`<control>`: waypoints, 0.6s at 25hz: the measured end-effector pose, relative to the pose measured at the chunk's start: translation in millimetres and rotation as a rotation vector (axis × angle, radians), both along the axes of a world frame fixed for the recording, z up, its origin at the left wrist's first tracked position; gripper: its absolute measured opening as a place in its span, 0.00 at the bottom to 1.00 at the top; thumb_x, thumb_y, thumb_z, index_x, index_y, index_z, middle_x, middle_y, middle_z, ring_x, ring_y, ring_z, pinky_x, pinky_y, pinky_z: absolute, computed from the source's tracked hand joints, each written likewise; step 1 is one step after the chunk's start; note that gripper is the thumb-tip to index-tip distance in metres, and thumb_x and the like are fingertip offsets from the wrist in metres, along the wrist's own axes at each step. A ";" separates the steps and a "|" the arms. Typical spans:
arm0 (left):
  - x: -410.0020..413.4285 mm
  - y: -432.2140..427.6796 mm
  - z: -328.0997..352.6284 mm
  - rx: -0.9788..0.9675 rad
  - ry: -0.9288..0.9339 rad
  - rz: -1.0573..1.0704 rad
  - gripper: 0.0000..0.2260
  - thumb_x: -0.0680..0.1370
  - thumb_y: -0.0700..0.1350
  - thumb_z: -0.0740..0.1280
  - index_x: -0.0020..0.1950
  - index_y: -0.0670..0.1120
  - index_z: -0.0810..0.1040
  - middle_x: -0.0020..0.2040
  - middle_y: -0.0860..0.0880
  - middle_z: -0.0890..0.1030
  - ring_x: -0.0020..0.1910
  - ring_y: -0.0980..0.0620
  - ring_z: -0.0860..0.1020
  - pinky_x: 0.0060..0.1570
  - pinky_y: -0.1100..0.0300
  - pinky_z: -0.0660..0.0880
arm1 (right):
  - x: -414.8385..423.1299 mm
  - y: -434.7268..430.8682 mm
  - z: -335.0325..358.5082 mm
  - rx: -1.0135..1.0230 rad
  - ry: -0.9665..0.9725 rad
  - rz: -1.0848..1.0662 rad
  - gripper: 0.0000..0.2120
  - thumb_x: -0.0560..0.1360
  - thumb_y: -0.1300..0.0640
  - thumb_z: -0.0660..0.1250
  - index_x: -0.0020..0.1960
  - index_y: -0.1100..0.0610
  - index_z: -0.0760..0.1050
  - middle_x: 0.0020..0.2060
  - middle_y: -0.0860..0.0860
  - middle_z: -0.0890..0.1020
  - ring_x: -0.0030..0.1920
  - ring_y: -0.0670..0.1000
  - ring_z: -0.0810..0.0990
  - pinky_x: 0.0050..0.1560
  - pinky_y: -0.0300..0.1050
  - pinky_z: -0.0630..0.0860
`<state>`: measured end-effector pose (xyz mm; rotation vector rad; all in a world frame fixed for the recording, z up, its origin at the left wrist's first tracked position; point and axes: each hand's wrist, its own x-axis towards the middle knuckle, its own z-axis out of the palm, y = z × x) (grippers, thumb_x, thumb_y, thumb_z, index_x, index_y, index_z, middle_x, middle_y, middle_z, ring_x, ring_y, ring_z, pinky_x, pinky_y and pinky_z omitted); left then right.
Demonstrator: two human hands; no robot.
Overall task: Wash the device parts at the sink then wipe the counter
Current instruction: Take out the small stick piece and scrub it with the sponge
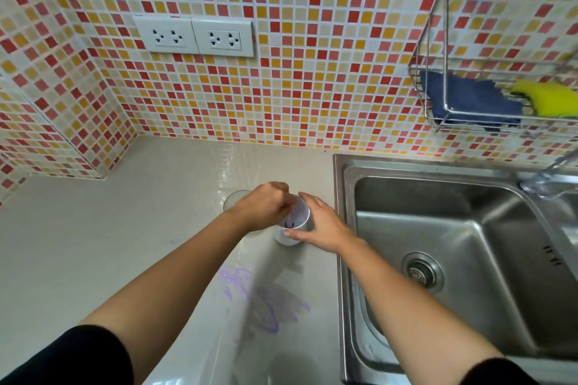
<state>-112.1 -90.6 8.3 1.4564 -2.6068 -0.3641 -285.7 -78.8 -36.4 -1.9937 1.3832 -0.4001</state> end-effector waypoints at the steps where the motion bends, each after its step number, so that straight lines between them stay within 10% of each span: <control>1: -1.2 -1.1 1.7 -0.006 -0.026 -0.011 0.11 0.78 0.42 0.62 0.56 0.42 0.81 0.46 0.42 0.79 0.46 0.45 0.77 0.41 0.62 0.64 | 0.3 0.9 -0.7 0.001 -0.005 -0.013 0.46 0.66 0.39 0.73 0.75 0.55 0.55 0.73 0.51 0.62 0.72 0.50 0.61 0.69 0.43 0.59; 10: -8.1 -5.0 18.6 -0.027 -0.081 0.072 0.12 0.80 0.46 0.61 0.51 0.40 0.81 0.46 0.42 0.81 0.44 0.46 0.77 0.42 0.59 0.71 | 1.3 2.7 -0.8 -0.002 -0.033 -0.050 0.41 0.64 0.40 0.74 0.70 0.52 0.61 0.65 0.50 0.72 0.64 0.52 0.70 0.61 0.44 0.69; 15: -8.2 -8.6 58.3 -0.105 0.029 0.126 0.11 0.78 0.48 0.65 0.47 0.43 0.84 0.43 0.45 0.81 0.38 0.51 0.76 0.40 0.61 0.73 | -6.5 5.7 14.2 0.013 0.088 -0.027 0.54 0.63 0.34 0.72 0.76 0.51 0.45 0.76 0.49 0.53 0.75 0.51 0.53 0.72 0.51 0.58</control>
